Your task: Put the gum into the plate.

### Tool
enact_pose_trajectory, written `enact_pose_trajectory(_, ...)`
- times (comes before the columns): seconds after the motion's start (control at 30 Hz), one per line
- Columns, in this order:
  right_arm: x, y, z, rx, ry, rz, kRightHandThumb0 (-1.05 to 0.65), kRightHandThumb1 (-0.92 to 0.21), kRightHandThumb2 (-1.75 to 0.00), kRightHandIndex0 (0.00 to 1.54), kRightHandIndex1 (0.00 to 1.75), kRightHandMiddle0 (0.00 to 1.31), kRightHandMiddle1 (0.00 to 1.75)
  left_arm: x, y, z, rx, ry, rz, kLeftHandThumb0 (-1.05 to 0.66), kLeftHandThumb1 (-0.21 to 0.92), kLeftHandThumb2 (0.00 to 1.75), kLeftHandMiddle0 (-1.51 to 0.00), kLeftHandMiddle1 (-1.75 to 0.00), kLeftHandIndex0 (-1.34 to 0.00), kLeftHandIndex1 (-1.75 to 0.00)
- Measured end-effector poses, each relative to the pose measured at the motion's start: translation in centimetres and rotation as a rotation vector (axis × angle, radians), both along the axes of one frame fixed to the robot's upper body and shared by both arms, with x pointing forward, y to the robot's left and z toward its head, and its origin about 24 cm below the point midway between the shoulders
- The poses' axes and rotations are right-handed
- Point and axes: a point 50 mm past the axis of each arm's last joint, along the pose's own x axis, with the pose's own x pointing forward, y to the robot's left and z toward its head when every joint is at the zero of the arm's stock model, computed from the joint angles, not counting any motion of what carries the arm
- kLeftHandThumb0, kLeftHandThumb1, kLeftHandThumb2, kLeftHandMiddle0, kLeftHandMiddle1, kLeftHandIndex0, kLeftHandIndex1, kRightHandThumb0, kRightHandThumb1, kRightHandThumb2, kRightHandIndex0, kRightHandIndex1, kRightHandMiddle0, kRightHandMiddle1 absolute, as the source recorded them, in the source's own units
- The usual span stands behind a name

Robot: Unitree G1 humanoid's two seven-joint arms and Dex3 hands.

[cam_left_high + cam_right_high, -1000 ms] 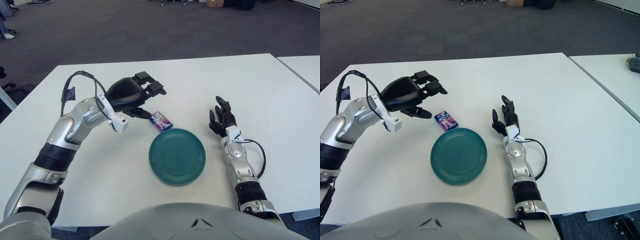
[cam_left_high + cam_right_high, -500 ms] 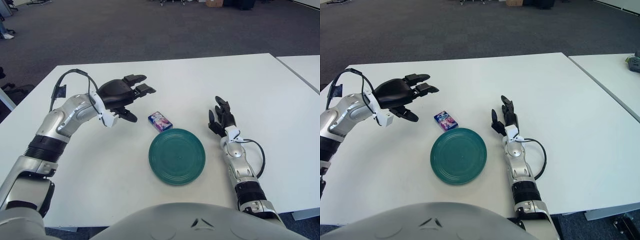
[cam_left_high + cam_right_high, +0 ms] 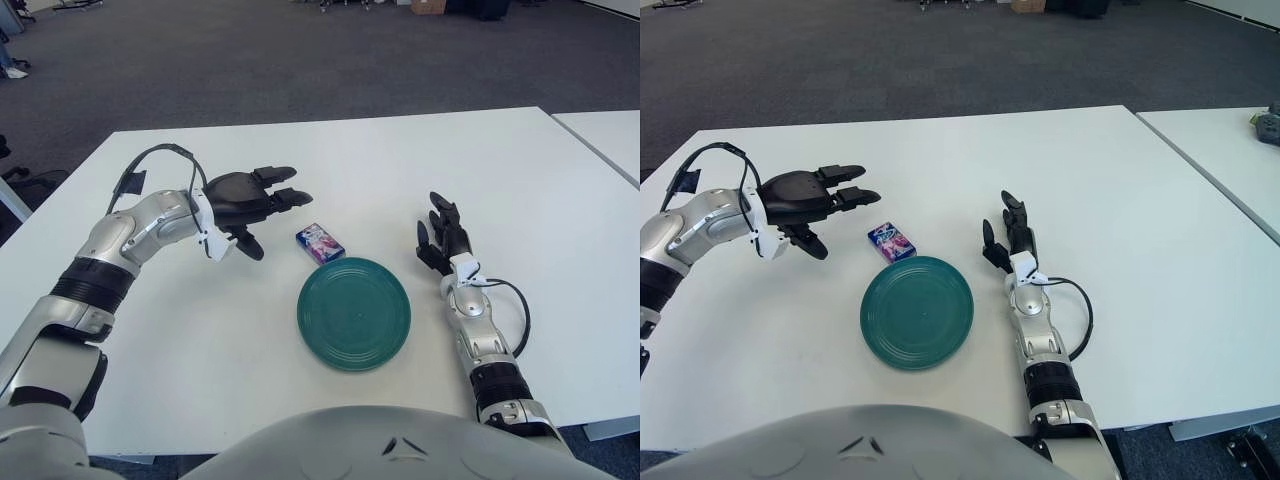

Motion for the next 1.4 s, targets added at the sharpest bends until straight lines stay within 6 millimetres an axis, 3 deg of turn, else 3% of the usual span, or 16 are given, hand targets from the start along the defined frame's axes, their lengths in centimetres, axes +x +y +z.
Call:
enact_pose_trajectory(0.93, -0.3, 0.4, -0.2, 0.014, 0.014, 0.003, -0.56, -0.92, -0.75, 0.20, 0.00, 0.00, 0.38, 3.8, -1.8, -2.2, 0.012, 0.074, 0.050, -1.05, 0.92, 0.10, 0.00, 0.00, 0.00, -0.31)
enact_pose_trajectory(1.1, -0.1, 0.6, -0.3, 0.018, 0.003, 0.003, -0.54, -0.92, -0.74, 0.20, 0.00, 0.00, 0.38, 4.3, -2.1, -2.5, 0.008, 0.091, 0.068, -1.05, 0.92, 0.10, 0.00, 0.00, 0.00, -0.39)
enact_pose_trajectory(1.4, 0.0, 0.7, -0.4, 0.023, -0.003, 0.000, -0.57, -0.92, -0.75, 0.20, 0.00, 0.00, 0.37, 4.5, -2.1, -3.4, -0.008, 0.118, 0.095, -1.05, 0.92, 0.07, -0.09, -0.03, 0.00, -0.71)
